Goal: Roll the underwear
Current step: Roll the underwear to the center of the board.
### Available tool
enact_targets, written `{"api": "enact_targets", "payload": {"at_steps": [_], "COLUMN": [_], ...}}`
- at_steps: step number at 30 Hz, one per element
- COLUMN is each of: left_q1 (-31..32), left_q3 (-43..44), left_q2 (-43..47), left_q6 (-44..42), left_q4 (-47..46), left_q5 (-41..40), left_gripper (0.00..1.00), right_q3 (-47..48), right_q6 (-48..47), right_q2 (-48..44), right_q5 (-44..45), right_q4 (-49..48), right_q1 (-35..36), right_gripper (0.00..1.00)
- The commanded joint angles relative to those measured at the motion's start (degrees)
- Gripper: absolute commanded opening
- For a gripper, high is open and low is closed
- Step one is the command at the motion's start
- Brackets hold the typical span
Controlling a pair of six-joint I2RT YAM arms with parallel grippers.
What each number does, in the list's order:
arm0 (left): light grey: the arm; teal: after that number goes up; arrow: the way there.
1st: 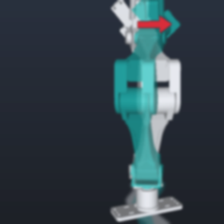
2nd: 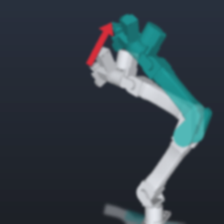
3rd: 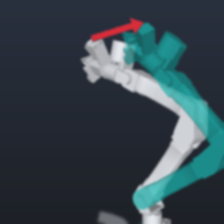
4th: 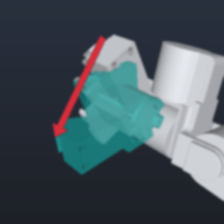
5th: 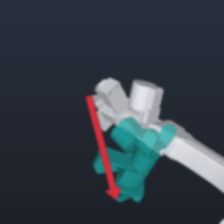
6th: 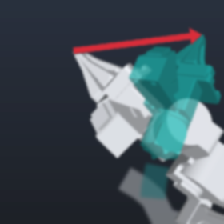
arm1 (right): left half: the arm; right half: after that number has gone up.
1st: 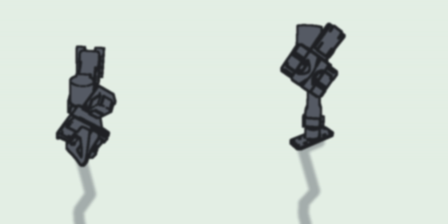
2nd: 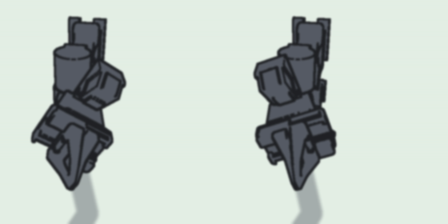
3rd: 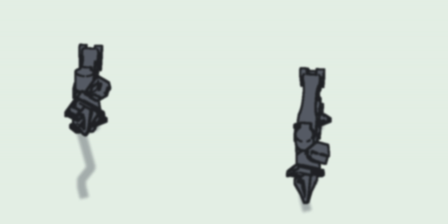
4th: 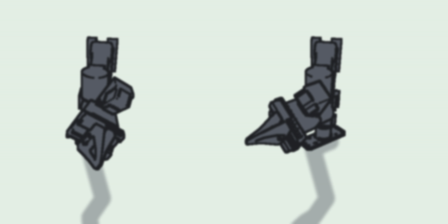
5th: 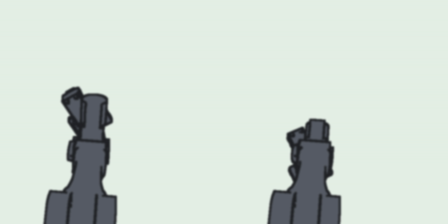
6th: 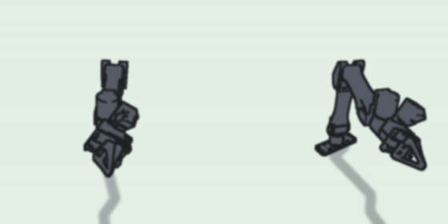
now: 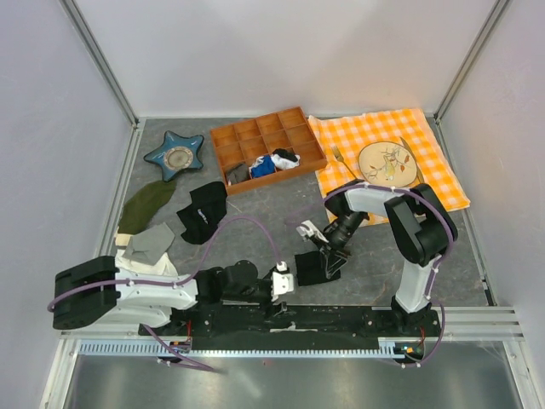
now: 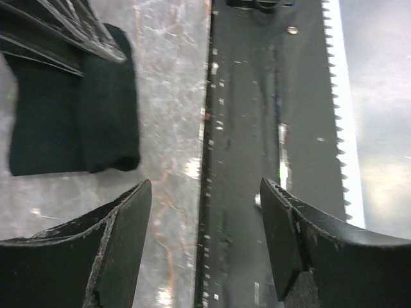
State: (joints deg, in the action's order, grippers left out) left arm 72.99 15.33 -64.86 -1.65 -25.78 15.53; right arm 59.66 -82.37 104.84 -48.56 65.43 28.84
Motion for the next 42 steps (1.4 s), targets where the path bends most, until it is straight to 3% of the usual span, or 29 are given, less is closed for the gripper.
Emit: {"api": "enact_targets", "payload": {"at_steps": [1,12,15,16,18,19,23,26,31,36,38,42], "left_q1": [2.2,2.5,2.3,2.1,1.7,1.4,-2.1,-7.1,-15.5,-20.9,-22.4,-23.7], "left_q3": [6.6,19.1,23.1,23.6,23.6,23.3,20.4,18.9,18.6,21.3,22.0,24.4], "left_q2": [-5.3,-25.6,-30.2,-31.1,-33.3,-33.5,-33.0,-33.1,-36.6,-43.8,-45.5,-49.3], "left_q6": [-13.6,-18.0,-17.7,-16.6,-14.9,-12.5,-3.9,5.0,15.7,23.2,26.1,27.9], "left_q4": [0.1,3.3,6.7,7.3,7.8,7.9,6.0,5.2,4.1,4.6,4.2,5.2], "left_q5": [-12.3,-18.1,-18.3,-17.7,-16.7,-16.1,-9.1,1.0,11.9,21.6,24.6,27.1], "left_gripper": [0.75,0.71,0.52,0.27,0.04,0.02,0.02,0.02,0.02,0.02,0.03,0.04], "right_q3": [2.7,1.5,1.3,1.3,0.9,0.7,-0.1,-2.8,-9.6,-18.5,-20.8,-23.3], "right_q6": [-2.0,2.3,2.5,2.6,3.9,4.2,5.6,10.6,15.1,5.6,0.7,0.2], "right_q2": [5.9,5.6,5.7,5.5,4.1,3.3,-2.3,-10.2,-28.1,-42.4,-44.6,-43.8], "right_q5": [-0.8,0.9,1.2,1.4,1.4,1.4,1.4,4.3,7.6,1.1,0.4,5.4], "right_q4": [8.7,3.7,3.3,3.2,1.6,1.1,-1.6,-9.0,-20.9,-23.2,-23.0,-25.6], "right_q1": [-2.4,-2.4,-2.6,-2.6,-3.6,-4.2,-8.3,-11.2,-12.4,-11.8,-10.7,-4.9], "right_gripper": [0.23,0.23,0.24,0.26,0.31,0.34,0.45,0.47,0.65,0.84,0.88,0.9]}}
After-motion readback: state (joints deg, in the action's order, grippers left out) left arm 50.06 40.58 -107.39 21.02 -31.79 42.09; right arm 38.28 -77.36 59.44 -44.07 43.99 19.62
